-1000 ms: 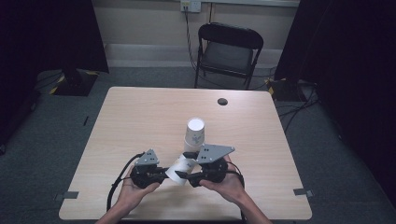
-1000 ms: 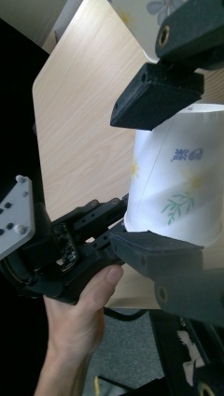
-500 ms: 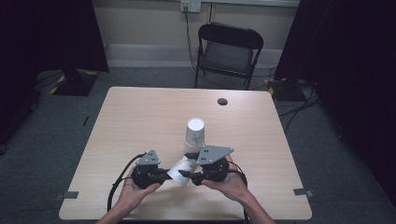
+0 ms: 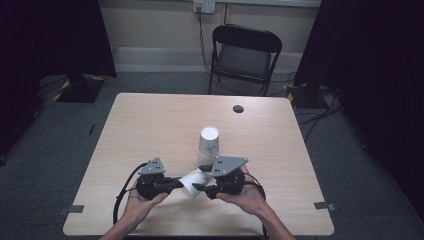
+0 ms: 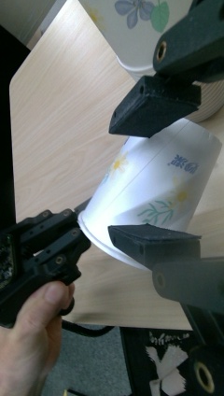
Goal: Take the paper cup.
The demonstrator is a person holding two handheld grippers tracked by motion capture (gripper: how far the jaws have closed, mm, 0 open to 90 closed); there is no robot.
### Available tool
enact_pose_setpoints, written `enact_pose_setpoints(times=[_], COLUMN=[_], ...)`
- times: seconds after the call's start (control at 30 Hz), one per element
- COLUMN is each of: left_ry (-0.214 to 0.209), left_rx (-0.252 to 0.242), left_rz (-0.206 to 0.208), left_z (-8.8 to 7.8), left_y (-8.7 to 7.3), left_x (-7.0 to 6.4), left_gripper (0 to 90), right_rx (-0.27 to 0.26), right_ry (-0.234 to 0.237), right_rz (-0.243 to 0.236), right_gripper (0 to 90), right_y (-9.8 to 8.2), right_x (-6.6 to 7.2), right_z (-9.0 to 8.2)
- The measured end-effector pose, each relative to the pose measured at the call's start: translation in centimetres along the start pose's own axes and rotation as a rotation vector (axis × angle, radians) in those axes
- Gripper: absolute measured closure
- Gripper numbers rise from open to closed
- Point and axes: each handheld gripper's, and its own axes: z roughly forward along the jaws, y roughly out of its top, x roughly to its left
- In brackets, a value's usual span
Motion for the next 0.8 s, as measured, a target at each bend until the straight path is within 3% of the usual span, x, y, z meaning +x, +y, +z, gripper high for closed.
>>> enact_pose_setpoints(times=[0.1, 0.2, 0.4, 0.47, 0.6, 0.8], left_ry=[-0.015, -0.026, -0.033, -0.050, -0.081, -0.085], left_rx=[-0.002, -0.003, -0.009, -0.032, -0.044, -0.048], left_rz=[-0.008, -0.014, -0.028, -0.065, -0.110, -0.131], left_z=[0.0, 0.0, -0.1, -0.1, -0.1, -0.1], left_y=[0.0, 0.0, 0.0, -0.1, -0.3, -0.4], left_x=[0.0, 0.1, 0.2, 0.5, 1.0, 1.1], left_gripper=[87.0, 87.1, 87.3, 87.5, 87.6, 88.0], right_rx=[0.004, 0.037, 0.064, 0.099, 0.118, 0.179], right_ry=[0.018, 0.013, 0.006, 0.003, -0.003, 0.002], right_rz=[-0.019, -0.039, -0.104, -0.121, -0.143, -0.190], right_gripper=[37.7, 27.1, 24.2, 23.5, 22.2, 20.8], right_y=[-0.2, -0.4, -0.5, -0.5, -0.3, -0.5], right_x=[-0.1, 0.0, 0.4, 0.6, 0.8, 1.5], right_z=[-0.1, 0.0, 0.3, 0.6, 0.6, 1.7])
